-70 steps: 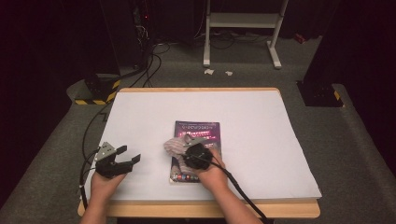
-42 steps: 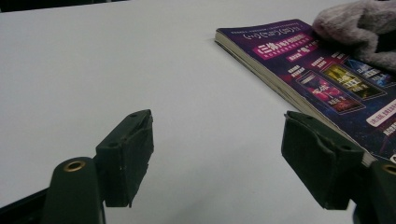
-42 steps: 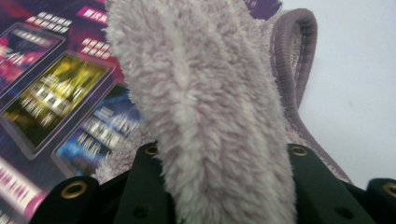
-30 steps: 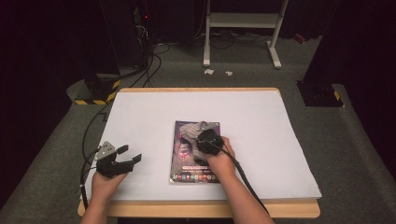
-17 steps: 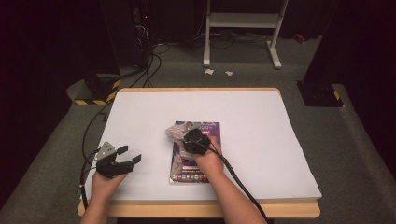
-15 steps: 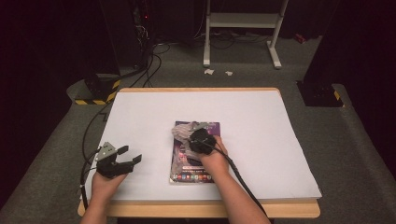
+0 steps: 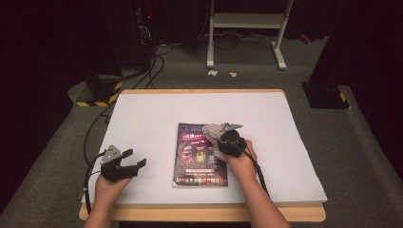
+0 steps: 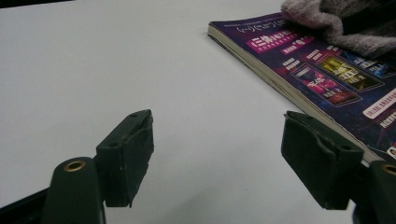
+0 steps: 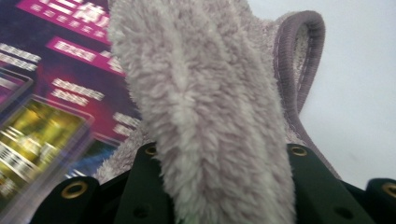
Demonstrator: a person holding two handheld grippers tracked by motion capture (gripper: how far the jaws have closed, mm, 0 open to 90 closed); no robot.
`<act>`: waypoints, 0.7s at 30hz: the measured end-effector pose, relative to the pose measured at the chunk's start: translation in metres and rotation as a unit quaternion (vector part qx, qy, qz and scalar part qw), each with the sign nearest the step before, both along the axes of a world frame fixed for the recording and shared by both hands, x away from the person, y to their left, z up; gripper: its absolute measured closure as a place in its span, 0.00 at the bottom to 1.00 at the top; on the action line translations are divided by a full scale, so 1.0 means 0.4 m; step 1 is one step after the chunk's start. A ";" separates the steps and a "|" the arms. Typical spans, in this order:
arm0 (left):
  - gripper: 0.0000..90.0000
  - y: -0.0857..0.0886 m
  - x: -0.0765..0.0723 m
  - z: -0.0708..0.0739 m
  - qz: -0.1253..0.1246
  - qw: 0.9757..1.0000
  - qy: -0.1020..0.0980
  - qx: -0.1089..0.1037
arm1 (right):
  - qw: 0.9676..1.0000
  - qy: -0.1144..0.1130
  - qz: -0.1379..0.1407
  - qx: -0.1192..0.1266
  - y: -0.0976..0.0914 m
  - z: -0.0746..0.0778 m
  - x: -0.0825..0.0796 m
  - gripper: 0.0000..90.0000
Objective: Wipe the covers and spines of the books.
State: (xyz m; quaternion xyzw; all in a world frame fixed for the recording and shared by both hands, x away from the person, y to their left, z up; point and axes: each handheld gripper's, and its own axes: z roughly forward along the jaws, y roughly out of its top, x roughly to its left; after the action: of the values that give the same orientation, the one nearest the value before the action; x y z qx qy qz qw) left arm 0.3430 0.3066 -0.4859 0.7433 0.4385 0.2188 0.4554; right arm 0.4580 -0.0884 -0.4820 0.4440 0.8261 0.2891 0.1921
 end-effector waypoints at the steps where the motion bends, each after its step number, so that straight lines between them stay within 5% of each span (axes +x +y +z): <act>1: 0.29 0.001 0.000 0.000 0.000 1.000 0.001 0.000 | 1.000 0.001 0.004 0.000 0.017 0.000 0.002 0.75; 10: 0.29 0.007 0.003 -0.001 0.000 1.000 -0.001 -0.003 | 0.995 -0.013 0.096 0.004 0.268 -0.008 -0.011 0.75; 13: 0.29 0.006 0.003 -0.001 0.000 1.000 0.000 -0.002 | 0.993 -0.019 0.113 -0.002 0.319 -0.009 -0.024 0.75; 16: 0.29 0.006 0.003 -0.003 -0.001 1.000 0.002 0.000 | 0.994 -0.016 0.112 0.005 0.310 -0.010 -0.023 0.75; 21: 0.29 0.001 0.001 -0.002 -0.002 1.000 0.002 0.002 | 0.997 -0.008 0.080 0.003 0.221 -0.009 -0.010 0.75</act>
State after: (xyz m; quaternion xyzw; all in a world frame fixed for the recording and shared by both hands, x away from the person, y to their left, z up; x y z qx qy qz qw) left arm 0.3433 0.3068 -0.4869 0.7456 0.4370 0.2176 0.4536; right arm 0.4538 0.0000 -0.4856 0.3751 0.8563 0.3095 0.1737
